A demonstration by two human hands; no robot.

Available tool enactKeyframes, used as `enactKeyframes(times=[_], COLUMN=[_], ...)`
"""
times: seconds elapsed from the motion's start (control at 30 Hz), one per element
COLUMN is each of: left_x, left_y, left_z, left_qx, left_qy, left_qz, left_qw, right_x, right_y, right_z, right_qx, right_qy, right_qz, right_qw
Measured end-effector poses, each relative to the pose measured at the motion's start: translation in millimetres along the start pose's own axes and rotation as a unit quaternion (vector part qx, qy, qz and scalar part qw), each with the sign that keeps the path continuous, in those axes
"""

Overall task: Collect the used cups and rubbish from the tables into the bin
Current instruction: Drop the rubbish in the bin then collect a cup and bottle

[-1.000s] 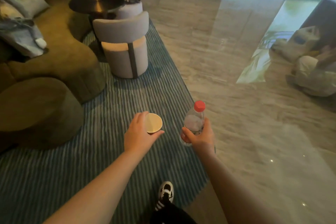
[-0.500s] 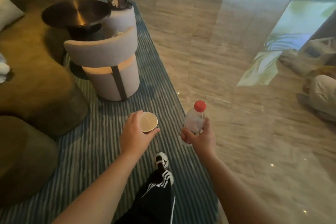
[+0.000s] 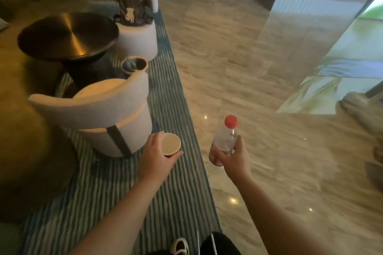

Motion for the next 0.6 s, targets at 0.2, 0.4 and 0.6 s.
enactKeyframes(times=[0.2, 0.4, 0.6], left_x=[15.1, 32.3, 31.6], left_y=[137.4, 302.1, 454.9], left_z=[37.1, 89.2, 99.5], left_qx=[-0.036, -0.056, -0.106], left_qy=[0.008, 0.020, 0.030], left_qz=[-0.034, -0.071, -0.135], left_qw=[0.999, 0.996, 0.985], right_x=[16.0, 30.1, 93.8], right_y=[162.2, 363.2, 567.4], right_z=[33.1, 70.0, 81.9], right_qx=[0.034, 0.099, 0.125], right_qy=[-0.029, -0.040, -0.068], right_qz=[-0.016, -0.051, -0.080], right_qw=[0.999, 0.993, 0.987])
Point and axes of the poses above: each hand's wrist, its own y-axis towards the middle knuckle, its own z-axis out of the palm, x = y × z, the point moved 6 cm from there along y, towards the middle knuckle, and after that the axes turned 3 degrees about x, right-handed, at the moved point
